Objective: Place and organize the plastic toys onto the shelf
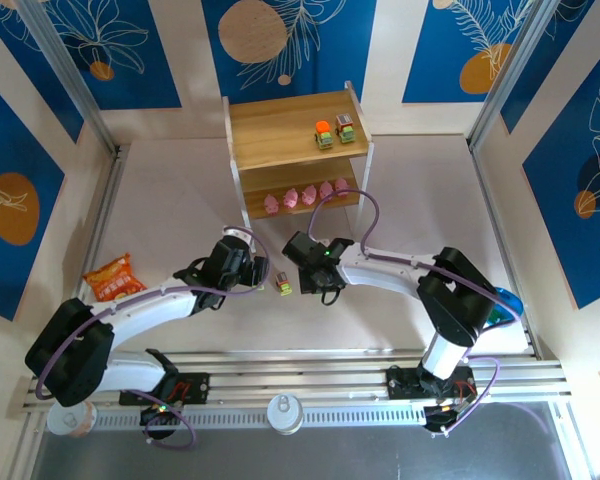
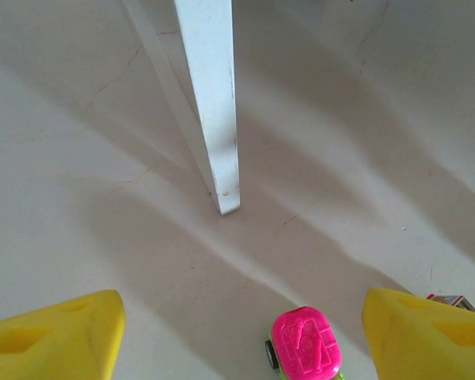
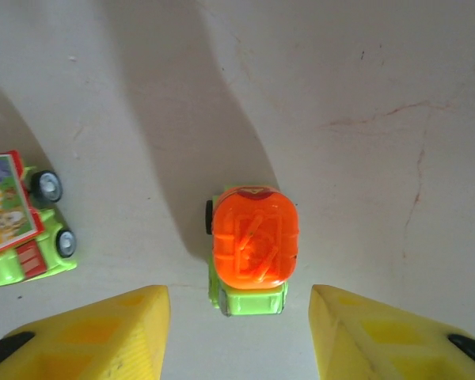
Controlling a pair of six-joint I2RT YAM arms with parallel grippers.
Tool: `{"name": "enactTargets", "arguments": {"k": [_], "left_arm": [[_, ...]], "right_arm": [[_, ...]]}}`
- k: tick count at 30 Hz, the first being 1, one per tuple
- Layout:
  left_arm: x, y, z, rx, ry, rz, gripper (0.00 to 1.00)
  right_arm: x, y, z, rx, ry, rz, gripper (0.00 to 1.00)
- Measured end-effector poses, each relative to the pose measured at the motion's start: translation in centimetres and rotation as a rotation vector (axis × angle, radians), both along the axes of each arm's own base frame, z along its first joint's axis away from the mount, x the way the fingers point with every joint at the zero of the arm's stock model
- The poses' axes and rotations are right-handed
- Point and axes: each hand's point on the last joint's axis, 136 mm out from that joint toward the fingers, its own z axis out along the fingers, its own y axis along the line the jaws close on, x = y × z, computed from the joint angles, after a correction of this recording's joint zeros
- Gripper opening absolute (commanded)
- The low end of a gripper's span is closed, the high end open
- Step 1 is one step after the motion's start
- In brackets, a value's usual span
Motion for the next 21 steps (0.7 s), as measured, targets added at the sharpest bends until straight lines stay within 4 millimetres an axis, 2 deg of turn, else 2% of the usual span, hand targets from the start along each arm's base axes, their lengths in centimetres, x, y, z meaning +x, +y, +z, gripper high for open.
{"name": "enactTargets", "arguments": {"k": [21], "left_arm": [[-0.1, -0.3, -0.7, -0.009, 0.029, -0.013, 0.79]], "right_arm": [[0.4, 0.1, -2.0, 0.008, 0.028, -0.013, 0.44]]}}
